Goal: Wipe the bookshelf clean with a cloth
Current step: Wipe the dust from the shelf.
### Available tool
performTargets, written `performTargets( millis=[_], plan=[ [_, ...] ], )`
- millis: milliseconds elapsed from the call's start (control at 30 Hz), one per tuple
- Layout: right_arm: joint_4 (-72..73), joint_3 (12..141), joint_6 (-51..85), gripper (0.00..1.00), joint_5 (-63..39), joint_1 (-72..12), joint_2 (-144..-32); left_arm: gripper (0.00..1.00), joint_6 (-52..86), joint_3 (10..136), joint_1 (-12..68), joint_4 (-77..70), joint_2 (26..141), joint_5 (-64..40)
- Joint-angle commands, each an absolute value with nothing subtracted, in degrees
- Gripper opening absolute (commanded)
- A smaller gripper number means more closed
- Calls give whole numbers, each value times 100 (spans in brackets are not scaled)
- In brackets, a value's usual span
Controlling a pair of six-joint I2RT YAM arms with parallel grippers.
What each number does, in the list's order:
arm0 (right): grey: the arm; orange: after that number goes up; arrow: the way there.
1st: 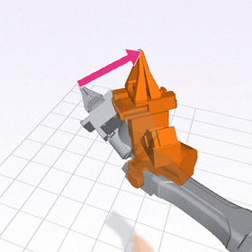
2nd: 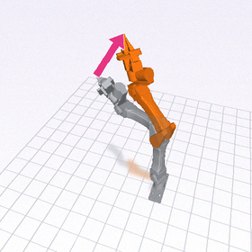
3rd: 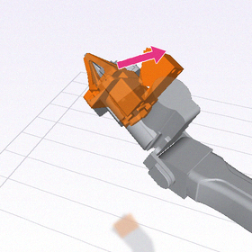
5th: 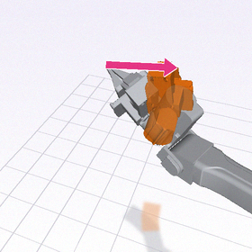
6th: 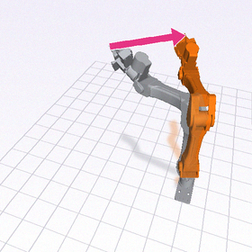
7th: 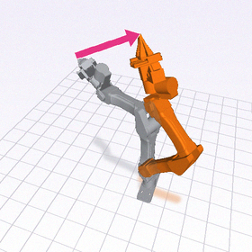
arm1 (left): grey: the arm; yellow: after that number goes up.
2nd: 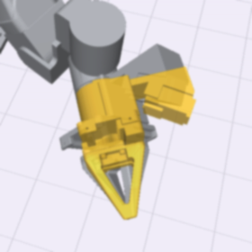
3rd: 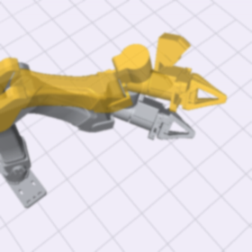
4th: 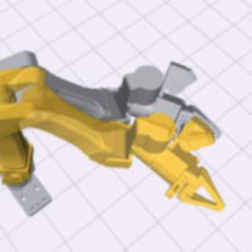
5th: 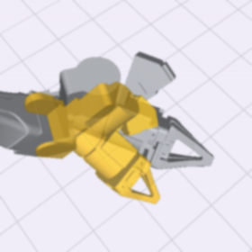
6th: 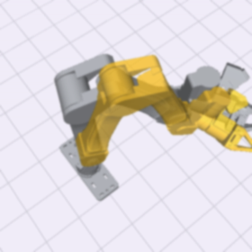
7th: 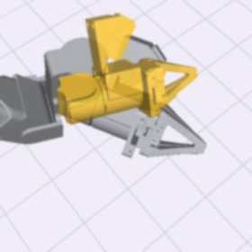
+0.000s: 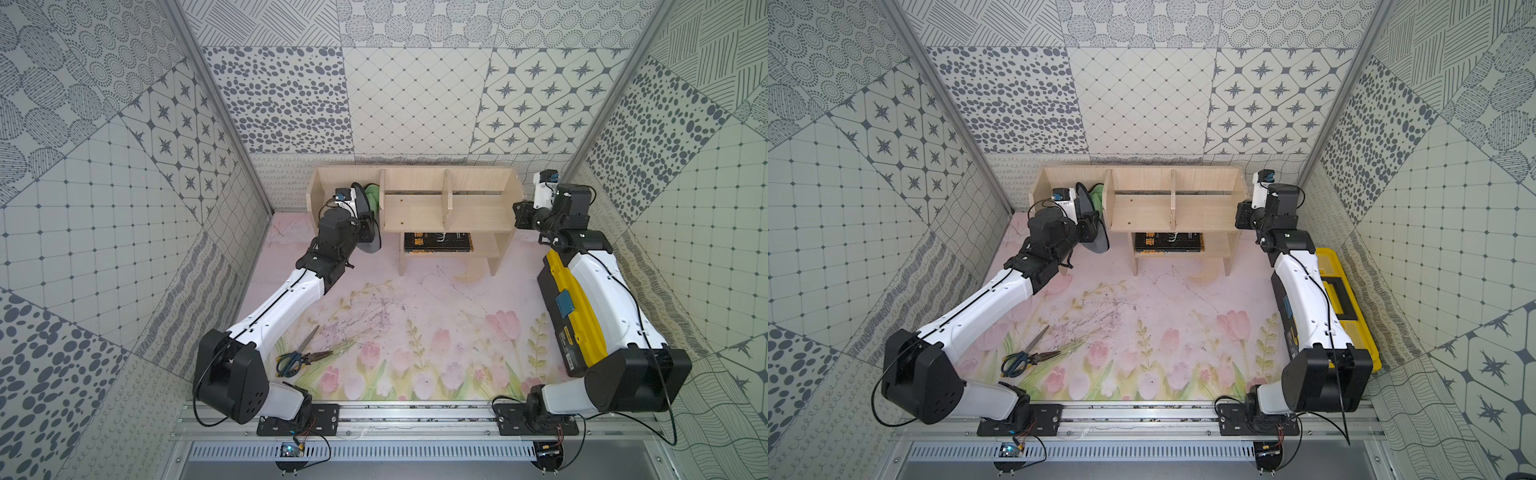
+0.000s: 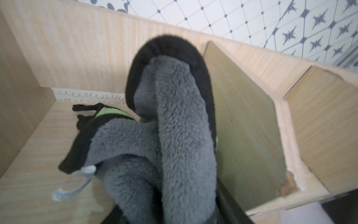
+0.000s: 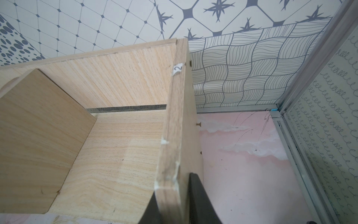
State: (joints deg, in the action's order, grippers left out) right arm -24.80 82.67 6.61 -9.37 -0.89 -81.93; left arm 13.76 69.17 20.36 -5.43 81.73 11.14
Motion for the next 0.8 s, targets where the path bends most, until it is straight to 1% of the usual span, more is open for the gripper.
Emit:
performTargets(
  millis=[0, 100, 167, 200, 233, 333, 400, 500, 700, 767],
  plan=[
    [-2892, 8068, 1274, 0, -2571, -423, -8077, 65, 1558, 7436, 1990, 730, 7923, 1650],
    [-2883, 8077, 1283, 0, -2593, -428, -8086, 73, 1720, 7935, 1893, 1257, 8138, 1081],
    [-2883, 8082, 1283, 0, -2585, -422, -8094, 86, 1714, 8525, 1867, 1690, 8457, 708],
    [-2883, 8071, 1288, 0, -2584, -425, -8090, 90, 1714, 8741, 1866, 1798, 8606, 640],
    [-2883, 8068, 1283, 0, -2584, -429, -8086, 91, 1705, 8949, 1863, 1895, 8783, 612],
    [-2892, 8043, 1279, 0, -2576, -433, -8059, 89, 1656, 9460, 1845, 2075, 9312, 661],
    [-2892, 8033, 1274, 0, -2551, -431, -8041, 86, 1626, 9850, 1829, 2499, 9685, 834],
    [-2896, 8031, 1279, 0, -2574, -431, -8004, 84, 1619, 10264, 1833, 3179, 10145, 974],
    [-2896, 8064, 1310, 0, -2618, -433, -7966, 84, 1552, 10270, 1845, 3575, 10391, 1105],
    [-2893, 8068, 1326, 0, -2619, -431, -7977, 79, 1505, 10223, 1829, 3616, 10438, 1090]
  ],
)
